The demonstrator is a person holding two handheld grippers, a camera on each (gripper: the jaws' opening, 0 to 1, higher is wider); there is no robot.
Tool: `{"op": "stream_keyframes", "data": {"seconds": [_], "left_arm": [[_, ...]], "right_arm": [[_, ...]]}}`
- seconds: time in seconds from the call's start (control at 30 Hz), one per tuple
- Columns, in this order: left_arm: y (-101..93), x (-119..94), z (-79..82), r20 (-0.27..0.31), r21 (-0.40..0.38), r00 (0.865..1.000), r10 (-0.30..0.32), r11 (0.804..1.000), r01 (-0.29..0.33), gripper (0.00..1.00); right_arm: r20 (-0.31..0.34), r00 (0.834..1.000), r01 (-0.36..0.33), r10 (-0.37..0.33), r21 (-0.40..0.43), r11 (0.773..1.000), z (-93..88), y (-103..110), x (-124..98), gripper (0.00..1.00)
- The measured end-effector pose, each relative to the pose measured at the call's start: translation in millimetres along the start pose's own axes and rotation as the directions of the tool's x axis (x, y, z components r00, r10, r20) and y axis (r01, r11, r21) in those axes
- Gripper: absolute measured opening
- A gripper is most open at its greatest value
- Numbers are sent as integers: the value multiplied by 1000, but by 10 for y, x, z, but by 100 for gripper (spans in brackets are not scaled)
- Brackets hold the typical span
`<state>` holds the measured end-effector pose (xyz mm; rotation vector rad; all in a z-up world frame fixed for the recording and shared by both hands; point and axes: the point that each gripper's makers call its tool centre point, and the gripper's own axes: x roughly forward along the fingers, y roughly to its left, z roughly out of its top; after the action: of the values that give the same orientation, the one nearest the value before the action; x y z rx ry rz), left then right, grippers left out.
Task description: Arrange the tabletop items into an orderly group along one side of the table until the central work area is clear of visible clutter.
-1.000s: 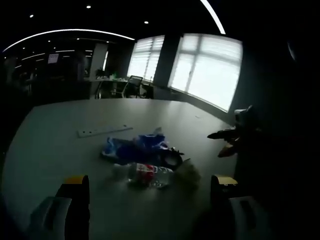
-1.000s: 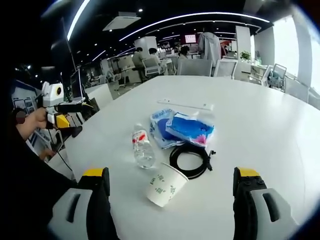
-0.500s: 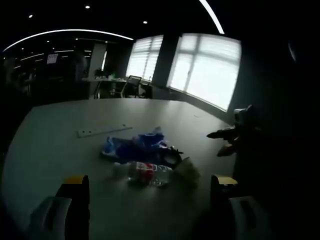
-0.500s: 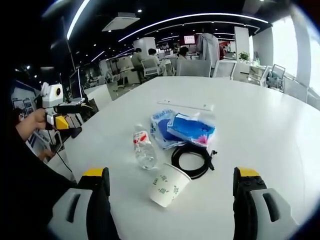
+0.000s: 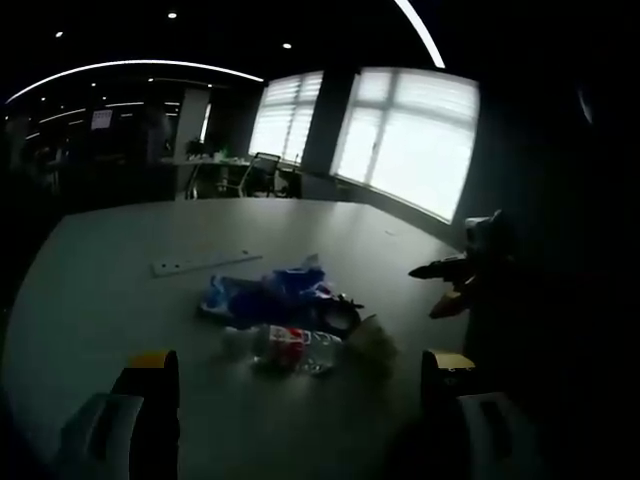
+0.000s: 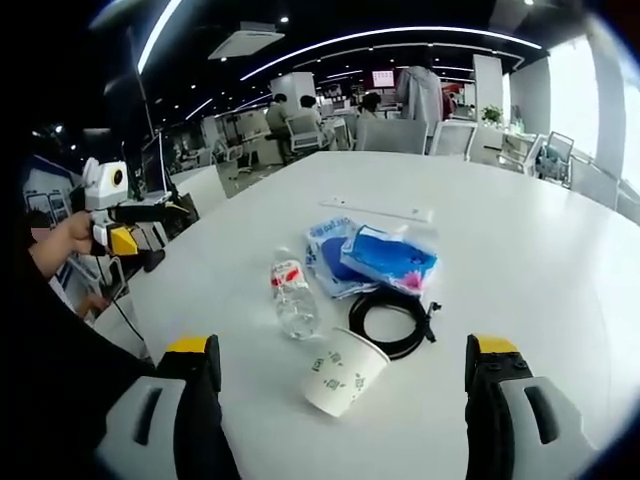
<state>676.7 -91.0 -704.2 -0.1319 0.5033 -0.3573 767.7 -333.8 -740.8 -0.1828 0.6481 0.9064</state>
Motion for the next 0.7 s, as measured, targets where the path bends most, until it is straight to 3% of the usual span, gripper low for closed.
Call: {"op": "stream_keyframes", "data": {"seconds": [0.7], "left_arm": [[1, 67, -7, 0, -5, 1000, -8, 1000, 8, 98]], "right_arm": [[-46, 998, -48, 44, -93, 994, 128, 226, 351, 91]]}}
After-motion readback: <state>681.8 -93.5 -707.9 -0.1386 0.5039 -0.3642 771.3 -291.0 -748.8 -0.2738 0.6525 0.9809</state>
